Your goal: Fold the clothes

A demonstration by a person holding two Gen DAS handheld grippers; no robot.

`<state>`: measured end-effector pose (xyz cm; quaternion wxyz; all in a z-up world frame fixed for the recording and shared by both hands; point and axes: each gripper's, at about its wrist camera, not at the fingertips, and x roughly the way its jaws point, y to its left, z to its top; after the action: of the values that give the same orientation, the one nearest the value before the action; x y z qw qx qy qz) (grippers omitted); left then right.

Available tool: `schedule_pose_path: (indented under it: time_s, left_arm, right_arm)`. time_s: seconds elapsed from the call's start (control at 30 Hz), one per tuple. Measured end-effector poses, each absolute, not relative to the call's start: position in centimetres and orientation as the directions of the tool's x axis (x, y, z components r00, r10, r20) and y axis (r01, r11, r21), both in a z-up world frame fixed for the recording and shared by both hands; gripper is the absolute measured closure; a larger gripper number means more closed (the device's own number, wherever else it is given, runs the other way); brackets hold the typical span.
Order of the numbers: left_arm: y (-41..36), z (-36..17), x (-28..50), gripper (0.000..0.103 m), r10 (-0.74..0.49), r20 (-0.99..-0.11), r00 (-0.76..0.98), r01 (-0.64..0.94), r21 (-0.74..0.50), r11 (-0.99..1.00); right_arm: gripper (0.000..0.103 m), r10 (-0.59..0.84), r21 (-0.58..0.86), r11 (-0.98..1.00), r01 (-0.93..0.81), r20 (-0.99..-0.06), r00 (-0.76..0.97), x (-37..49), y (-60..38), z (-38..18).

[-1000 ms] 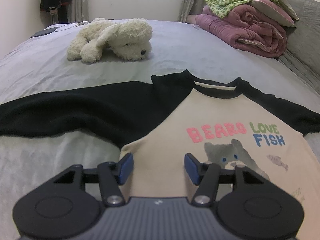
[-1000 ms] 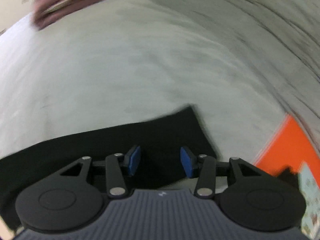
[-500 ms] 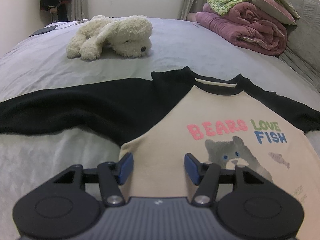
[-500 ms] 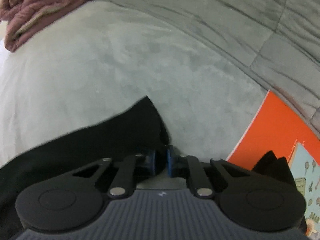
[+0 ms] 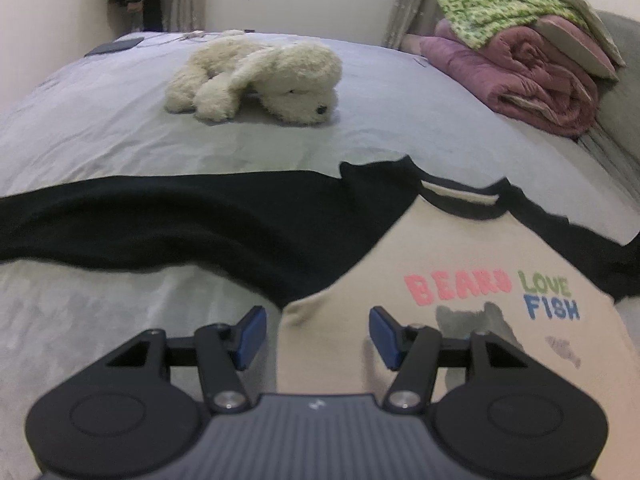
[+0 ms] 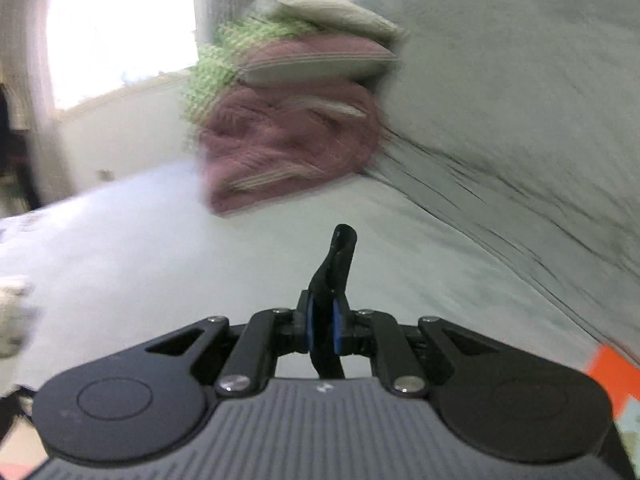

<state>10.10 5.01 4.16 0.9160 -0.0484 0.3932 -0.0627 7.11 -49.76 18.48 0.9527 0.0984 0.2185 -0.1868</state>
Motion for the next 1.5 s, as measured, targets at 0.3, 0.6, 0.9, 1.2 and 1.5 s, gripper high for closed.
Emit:
schedule_pose_path:
  time_s: [0.3, 0.6, 0.9, 1.2, 1.5]
  left_arm:
    - [8.4, 5.9, 10.2, 0.045, -0.169, -0.687, 0.707, -0.005, -0.244, 0.970]
    - [12.6, 6.6, 10.7, 0.045, -0.171, -0.679, 0.714, -0.122, -0.361, 0.925]
    - [14.4, 6.7, 11.0, 0.045, -0.172, -0.675, 0.718, -0.172, -0.412, 0.895]
    - [14.6, 6.7, 11.0, 0.045, -0.173, -0.673, 0.719, -0.180, -0.421, 0.889]
    - [14.8, 6.6, 11.0, 0.045, -0.174, -0.676, 0.716, -0.186, -0.426, 0.886]
  right_arm:
    - [0.092, -0.071, 0.019, 0.996, 0.087, -0.422, 0.904, 10.9, -32.6, 17.6]
    - [0.092, 0.091, 0.040, 0.996, -0.083, -0.510, 0.855, 13.7, -20.3, 12.3]
    - [0.092, 0.193, 0.117, 0.981, -0.154, -0.549, 0.813, 14.0, -13.8, 9.9]
    - [0.091, 0.240, 0.110, 0.970, -0.215, -0.554, 0.798, 13.8, -9.1, 8.6]
    - [0.091, 0.248, 0.111, 0.968, -0.227, -0.582, 0.775, 15.1, -6.0, 7.6]
